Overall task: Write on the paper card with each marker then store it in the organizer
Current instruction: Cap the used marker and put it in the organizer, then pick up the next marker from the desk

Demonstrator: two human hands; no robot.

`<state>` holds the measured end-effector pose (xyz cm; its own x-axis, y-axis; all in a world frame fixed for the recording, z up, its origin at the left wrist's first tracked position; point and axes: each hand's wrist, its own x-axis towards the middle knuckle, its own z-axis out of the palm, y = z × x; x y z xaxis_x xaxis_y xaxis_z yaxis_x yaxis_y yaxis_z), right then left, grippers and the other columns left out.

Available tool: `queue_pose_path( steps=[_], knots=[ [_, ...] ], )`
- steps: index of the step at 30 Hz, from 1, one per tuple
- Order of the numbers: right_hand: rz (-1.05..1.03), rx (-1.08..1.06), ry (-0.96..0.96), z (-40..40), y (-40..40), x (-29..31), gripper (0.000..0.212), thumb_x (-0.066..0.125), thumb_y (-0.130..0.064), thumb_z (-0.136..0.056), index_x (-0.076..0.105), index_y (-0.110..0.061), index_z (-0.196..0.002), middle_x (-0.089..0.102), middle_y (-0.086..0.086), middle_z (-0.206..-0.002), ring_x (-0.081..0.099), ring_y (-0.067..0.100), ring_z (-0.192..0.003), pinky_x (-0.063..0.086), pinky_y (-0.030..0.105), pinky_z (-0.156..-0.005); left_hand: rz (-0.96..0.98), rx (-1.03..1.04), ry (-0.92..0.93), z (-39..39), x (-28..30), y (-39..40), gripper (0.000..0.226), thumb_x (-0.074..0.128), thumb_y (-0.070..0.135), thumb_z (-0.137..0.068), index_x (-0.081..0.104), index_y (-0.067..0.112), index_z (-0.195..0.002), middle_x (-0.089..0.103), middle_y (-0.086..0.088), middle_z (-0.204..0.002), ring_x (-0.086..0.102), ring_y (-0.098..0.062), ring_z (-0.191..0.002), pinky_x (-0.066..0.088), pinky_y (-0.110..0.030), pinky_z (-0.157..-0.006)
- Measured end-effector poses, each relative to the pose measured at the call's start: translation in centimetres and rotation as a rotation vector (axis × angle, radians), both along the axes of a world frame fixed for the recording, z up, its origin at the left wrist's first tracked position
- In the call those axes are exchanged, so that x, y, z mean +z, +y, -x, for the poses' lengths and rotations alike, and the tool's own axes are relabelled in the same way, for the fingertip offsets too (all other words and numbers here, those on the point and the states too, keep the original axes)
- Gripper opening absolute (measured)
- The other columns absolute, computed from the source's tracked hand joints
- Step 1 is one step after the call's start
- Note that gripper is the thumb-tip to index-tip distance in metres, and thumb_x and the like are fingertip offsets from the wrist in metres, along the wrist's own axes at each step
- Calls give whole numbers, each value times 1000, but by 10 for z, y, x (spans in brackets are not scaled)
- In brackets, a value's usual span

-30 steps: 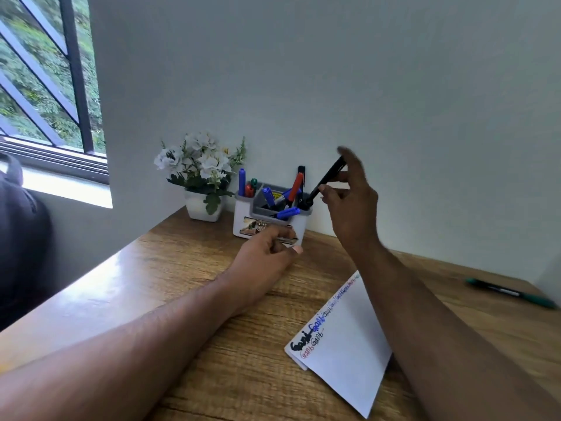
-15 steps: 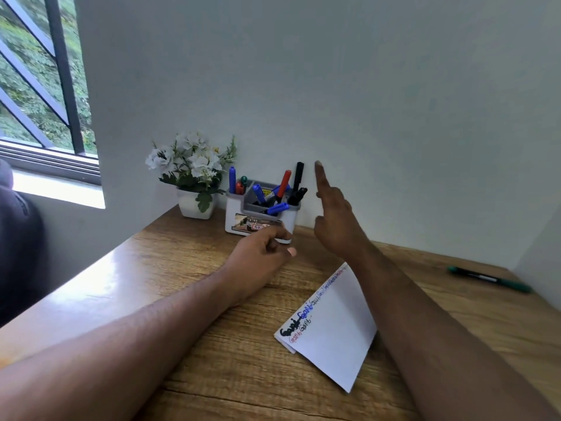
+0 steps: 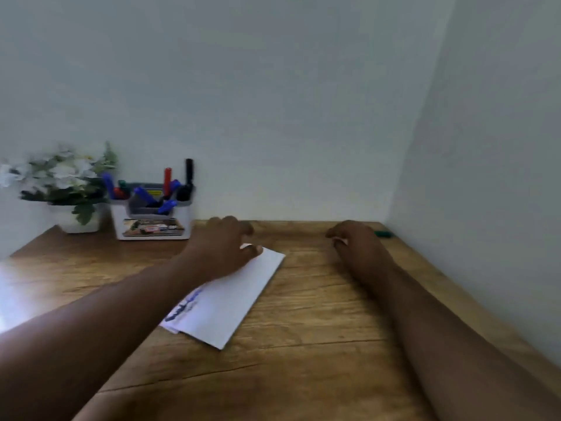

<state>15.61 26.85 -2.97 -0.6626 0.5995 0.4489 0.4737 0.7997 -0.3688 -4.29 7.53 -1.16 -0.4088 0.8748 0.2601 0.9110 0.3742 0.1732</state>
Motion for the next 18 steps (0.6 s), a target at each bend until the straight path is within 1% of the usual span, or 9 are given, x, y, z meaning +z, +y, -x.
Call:
queue_pose_path(
  steps=[1,3,5,7,9,11,13,15,18],
  knots=[
    [17,-36,30,-6,8,0,31,56,-3,-85,70,-12,-111,65,6,-118,58,21,-113,40,27,-99,12,-44,60,-16,6,18,51,46,59,-88,52,30,-129,52,-2,-134,47,-26,-123,41,-40,-98],
    [67,-101,26,-14,24,-2,42,52,-2,-85,63,-14,-123,58,7,-133,51,23,-125,35,32,-108,9,-137,71,-47,15,54,48,50,51,-91,50,27,-132,49,-5,-135,45,-28,-124,40,-42,-99],
    [144,-198,-48,-19,36,-5,59,47,-1,-86,45,-22,-141,37,5,-152,36,23,-138,27,35,-115,6,-185,-24,-73,17,88,44,52,42,-92,51,24,-132,48,-6,-135,45,-28,-124,41,-43,-101],
    [186,-290,-176,-21,48,-4,69,42,-7,-88,25,-33,-150,20,-1,-160,26,25,-143,23,45,-116,-2,-201,-182,-94,11,117,41,52,27,-90,52,20,-131,49,-6,-136,47,-25,-123,43,-41,-101],
    [205,-355,-275,-22,57,-3,69,40,-13,-90,17,-38,-151,21,-2,-159,25,28,-143,22,49,-114,-23,-184,-331,-111,0,138,44,49,17,-88,53,15,-131,52,-7,-137,50,-25,-123,44,-39,-102],
    [186,-396,-318,-22,63,-4,63,39,-16,-92,22,-36,-150,27,2,-156,27,31,-140,23,48,-110,-66,-125,-368,-119,-15,152,45,46,16,-88,52,13,-132,53,-10,-137,52,-27,-122,44,-38,-101],
    [121,-424,-354,-18,68,-7,51,38,-21,-95,35,-32,-145,32,7,-150,32,33,-135,28,48,-106,-89,-53,-236,-121,-30,162,43,46,19,-87,54,15,-130,56,-11,-132,54,-29,-119,43,-37,-96],
    [89,-439,-384,-15,71,-9,38,39,-27,-98,49,-29,-134,37,10,-139,37,34,-129,31,48,-103,-118,-23,-125,-120,-38,168,41,47,23,-87,55,16,-127,59,-11,-126,55,-30,-115,42,-37,-92],
    [66,-404,-331,-16,71,-9,27,44,-32,-97,56,-21,-119,48,11,-129,45,33,-120,38,45,-99,-201,-33,-216,-115,-41,169,40,50,22,-88,54,16,-127,59,-10,-126,55,-30,-115,42,-36,-94]
  ],
)
